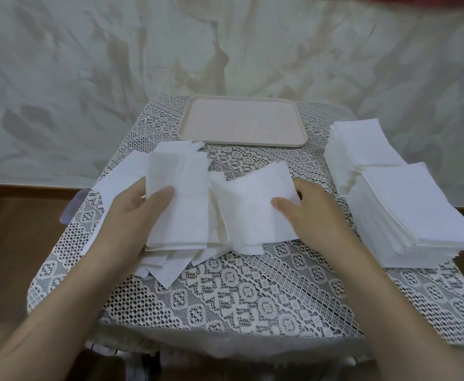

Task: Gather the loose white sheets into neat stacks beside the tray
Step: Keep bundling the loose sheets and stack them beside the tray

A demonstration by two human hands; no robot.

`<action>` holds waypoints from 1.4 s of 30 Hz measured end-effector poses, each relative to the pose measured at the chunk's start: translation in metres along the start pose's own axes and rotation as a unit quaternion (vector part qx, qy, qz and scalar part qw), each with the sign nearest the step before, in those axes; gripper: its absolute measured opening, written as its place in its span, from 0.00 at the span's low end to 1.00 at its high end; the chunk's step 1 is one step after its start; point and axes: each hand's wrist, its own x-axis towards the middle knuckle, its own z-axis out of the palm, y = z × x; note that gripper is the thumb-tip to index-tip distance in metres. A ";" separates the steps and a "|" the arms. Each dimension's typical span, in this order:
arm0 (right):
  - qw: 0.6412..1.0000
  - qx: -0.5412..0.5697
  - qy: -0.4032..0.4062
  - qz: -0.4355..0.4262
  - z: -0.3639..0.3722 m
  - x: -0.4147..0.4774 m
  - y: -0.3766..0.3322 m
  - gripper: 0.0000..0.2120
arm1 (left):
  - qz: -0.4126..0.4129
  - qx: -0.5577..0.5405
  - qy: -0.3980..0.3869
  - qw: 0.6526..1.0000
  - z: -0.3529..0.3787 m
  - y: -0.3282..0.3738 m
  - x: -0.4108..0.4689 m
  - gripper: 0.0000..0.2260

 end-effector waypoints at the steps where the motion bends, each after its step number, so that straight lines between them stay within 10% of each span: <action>1: 0.999 0.035 0.004 -0.005 -0.004 0.000 0.000 0.09 | 0.000 -0.002 -0.001 1.000 0.000 0.001 0.000 0.11; 22: 0.981 0.183 -0.038 0.049 -0.013 -0.005 -0.001 0.03 | 0.004 -0.018 -0.014 1.000 0.014 0.009 0.000 0.09; 29: 0.897 0.442 -0.009 0.031 -0.023 -0.012 -0.023 0.04 | -0.003 -0.056 -0.044 0.997 0.028 0.013 -0.001 0.10; 42: 0.941 0.338 -0.006 -0.036 0.011 -0.028 -0.041 0.03 | -0.051 -0.112 -0.080 0.989 0.044 0.006 -0.014 0.17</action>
